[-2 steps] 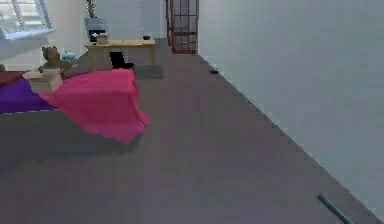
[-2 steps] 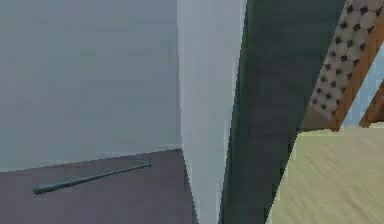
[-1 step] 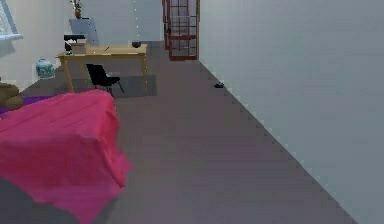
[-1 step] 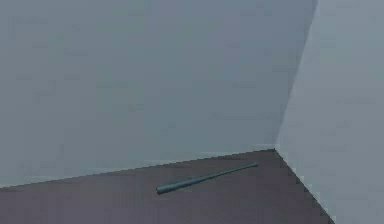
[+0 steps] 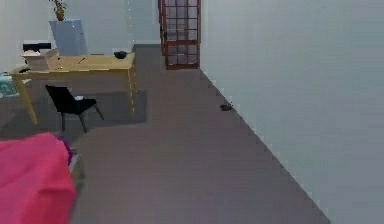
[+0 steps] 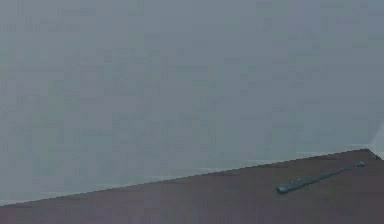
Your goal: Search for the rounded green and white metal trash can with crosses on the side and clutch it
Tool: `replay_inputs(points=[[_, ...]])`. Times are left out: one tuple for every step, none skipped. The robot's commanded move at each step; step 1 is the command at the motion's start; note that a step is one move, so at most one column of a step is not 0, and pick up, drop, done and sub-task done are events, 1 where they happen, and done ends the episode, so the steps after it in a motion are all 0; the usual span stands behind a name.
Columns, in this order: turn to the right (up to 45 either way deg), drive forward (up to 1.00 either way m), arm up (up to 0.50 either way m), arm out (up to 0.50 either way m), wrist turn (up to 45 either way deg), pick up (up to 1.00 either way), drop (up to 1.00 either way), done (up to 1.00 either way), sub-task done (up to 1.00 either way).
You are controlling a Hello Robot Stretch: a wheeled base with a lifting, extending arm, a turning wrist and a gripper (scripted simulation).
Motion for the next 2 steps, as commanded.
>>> replay_inputs(points=[[-6.0,0.0,0.0,0.0,0.0,0.0,0.0,0.0,0.0],[0.0,0.4,0.0,0.0,0.0,0.0,0.0,0.0,0.0]])
